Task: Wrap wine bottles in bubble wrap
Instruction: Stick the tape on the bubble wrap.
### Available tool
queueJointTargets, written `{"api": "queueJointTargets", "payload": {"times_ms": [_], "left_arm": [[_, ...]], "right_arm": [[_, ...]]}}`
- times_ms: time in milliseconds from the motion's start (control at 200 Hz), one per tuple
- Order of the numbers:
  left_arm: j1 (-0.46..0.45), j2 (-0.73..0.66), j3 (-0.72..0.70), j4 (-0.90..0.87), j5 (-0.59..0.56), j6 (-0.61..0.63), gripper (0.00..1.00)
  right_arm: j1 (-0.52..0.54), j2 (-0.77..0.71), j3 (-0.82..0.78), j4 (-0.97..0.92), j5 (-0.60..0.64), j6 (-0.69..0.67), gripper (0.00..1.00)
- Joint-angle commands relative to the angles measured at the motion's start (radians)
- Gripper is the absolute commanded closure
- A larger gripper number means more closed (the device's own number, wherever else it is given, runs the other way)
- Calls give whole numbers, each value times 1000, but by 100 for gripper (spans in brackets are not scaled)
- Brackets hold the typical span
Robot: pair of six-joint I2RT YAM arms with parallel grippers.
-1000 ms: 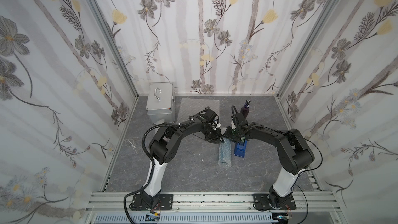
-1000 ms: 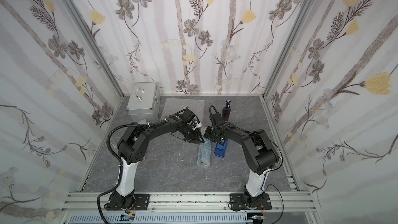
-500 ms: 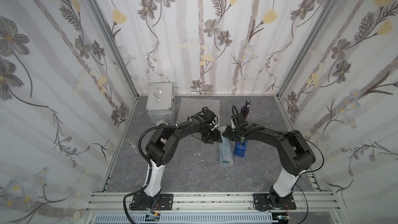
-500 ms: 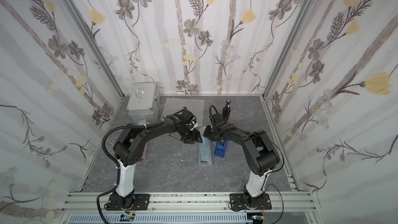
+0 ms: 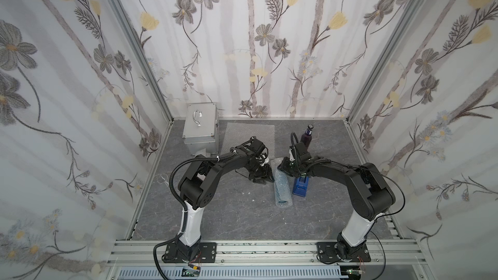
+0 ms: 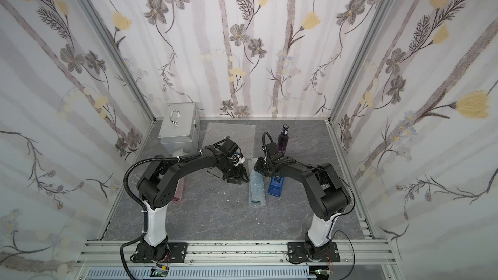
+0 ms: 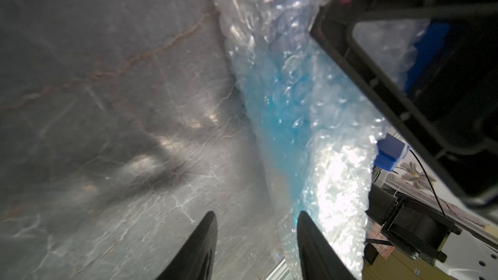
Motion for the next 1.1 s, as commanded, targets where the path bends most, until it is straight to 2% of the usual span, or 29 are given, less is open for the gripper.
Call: {"api": "queueJointTargets", "payload": {"times_ms": [0,130,340,480,720,1094], "left_arm": [[-1,15,6,5,14,9,52],[-2,12,19,-31,-16,22,58],[15,-116,-11,-100,-176,103,58],[12,-130,4,-86,-99,98,58],[-1,-27,116,-113,-63,97,62],[-22,14,99,-102,-47,113,63]], "right_arm": [[3,21,-13,-117,73,6,72],[3,26,-13,-115,70,6,72],[4,32,-17,-105,65,7,72],[5,33,-16,-103,62,6,72],[4,28,-16,-105,64,0,72],[5,40,-10,-101,56,-3,72]]}}
